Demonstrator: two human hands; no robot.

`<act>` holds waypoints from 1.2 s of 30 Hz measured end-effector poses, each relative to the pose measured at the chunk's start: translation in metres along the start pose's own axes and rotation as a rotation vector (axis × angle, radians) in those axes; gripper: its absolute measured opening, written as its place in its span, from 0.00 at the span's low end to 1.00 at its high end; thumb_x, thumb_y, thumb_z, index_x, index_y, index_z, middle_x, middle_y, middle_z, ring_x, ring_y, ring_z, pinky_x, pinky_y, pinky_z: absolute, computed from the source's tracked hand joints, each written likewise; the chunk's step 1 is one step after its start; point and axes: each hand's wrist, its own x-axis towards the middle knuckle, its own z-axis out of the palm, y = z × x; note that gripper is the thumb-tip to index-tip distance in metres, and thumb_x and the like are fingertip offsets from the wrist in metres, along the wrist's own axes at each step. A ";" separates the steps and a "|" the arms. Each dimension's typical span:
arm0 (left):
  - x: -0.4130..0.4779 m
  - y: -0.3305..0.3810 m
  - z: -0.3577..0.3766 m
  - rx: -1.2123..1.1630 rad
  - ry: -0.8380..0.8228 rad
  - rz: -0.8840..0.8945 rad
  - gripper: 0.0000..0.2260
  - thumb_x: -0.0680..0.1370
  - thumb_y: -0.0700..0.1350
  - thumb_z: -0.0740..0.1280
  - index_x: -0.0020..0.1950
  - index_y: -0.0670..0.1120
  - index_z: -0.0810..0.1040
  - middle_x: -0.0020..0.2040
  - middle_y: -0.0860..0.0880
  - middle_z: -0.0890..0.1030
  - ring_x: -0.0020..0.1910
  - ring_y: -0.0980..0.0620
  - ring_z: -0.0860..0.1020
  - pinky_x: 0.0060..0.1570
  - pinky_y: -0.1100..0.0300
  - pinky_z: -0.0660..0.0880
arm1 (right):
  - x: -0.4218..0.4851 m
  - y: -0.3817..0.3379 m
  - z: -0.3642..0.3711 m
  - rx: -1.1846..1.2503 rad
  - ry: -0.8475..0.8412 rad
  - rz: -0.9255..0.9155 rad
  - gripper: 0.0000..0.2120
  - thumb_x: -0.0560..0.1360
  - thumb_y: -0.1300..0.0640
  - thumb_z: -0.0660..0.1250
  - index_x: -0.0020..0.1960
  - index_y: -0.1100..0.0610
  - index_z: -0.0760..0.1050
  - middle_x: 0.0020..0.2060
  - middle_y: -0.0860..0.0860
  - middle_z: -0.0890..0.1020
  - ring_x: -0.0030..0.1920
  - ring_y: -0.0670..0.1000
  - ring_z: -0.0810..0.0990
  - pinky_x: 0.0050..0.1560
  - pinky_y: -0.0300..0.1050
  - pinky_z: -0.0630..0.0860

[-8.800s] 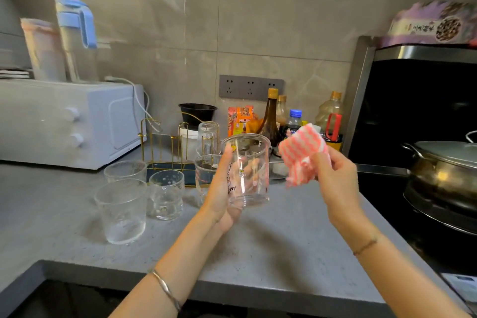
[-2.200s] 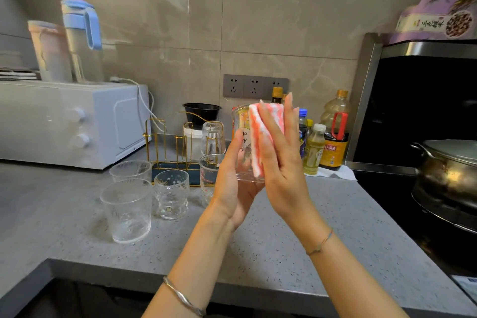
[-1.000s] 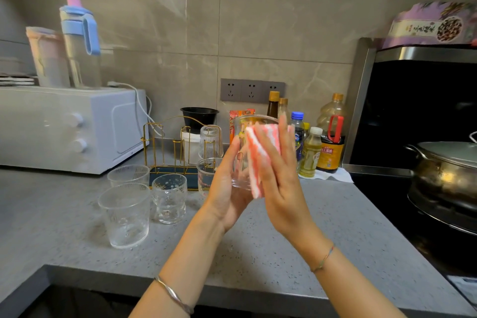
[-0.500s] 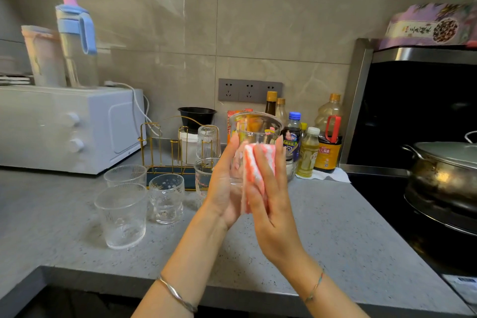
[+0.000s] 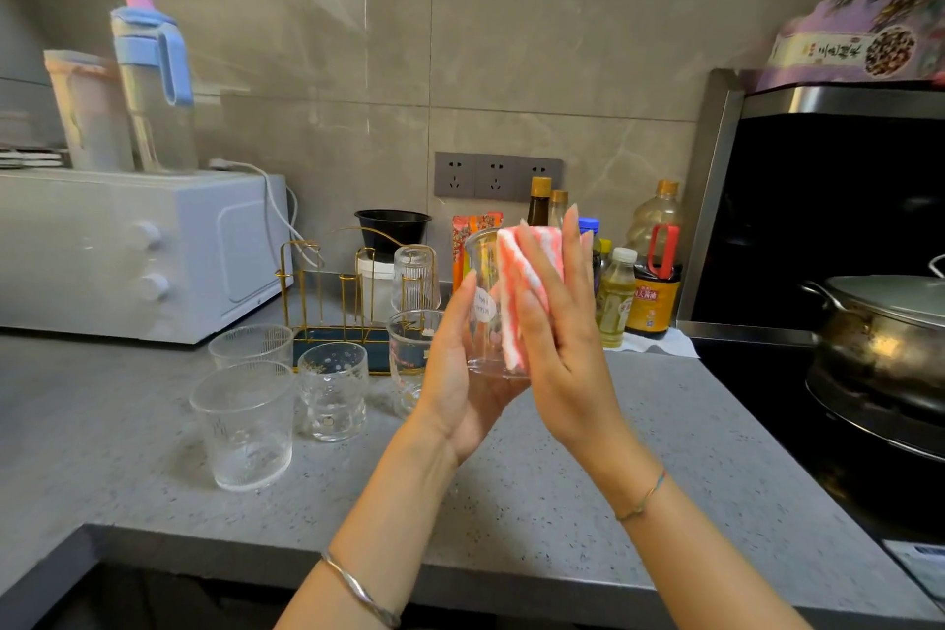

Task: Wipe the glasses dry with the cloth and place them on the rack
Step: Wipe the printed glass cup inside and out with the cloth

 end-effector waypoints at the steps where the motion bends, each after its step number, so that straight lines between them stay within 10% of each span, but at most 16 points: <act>1: -0.001 0.001 0.002 0.014 -0.004 0.010 0.22 0.77 0.60 0.61 0.62 0.47 0.80 0.54 0.45 0.85 0.50 0.50 0.84 0.45 0.55 0.81 | -0.003 0.001 0.002 -0.004 -0.002 -0.001 0.21 0.82 0.50 0.53 0.75 0.47 0.61 0.78 0.42 0.46 0.77 0.43 0.39 0.76 0.40 0.43; 10: 0.004 0.000 -0.005 -0.181 -0.048 -0.074 0.27 0.77 0.65 0.57 0.43 0.47 0.87 0.47 0.46 0.85 0.46 0.50 0.84 0.46 0.58 0.80 | -0.044 0.003 0.010 -0.043 -0.114 -0.110 0.22 0.81 0.52 0.53 0.75 0.42 0.58 0.78 0.43 0.47 0.78 0.50 0.40 0.76 0.41 0.43; 19: -0.001 0.002 -0.004 -0.138 -0.016 -0.102 0.26 0.79 0.62 0.60 0.67 0.44 0.77 0.63 0.42 0.80 0.61 0.46 0.79 0.58 0.51 0.77 | -0.002 -0.002 -0.008 -0.017 -0.019 -0.056 0.21 0.82 0.53 0.52 0.74 0.51 0.62 0.78 0.45 0.48 0.78 0.46 0.40 0.75 0.37 0.42; 36: -0.001 0.001 -0.003 -0.053 -0.006 -0.087 0.25 0.75 0.62 0.63 0.59 0.44 0.83 0.57 0.43 0.83 0.55 0.47 0.82 0.55 0.53 0.79 | -0.022 -0.001 0.001 0.066 -0.041 -0.016 0.21 0.81 0.47 0.54 0.74 0.40 0.60 0.78 0.40 0.48 0.77 0.45 0.42 0.77 0.46 0.47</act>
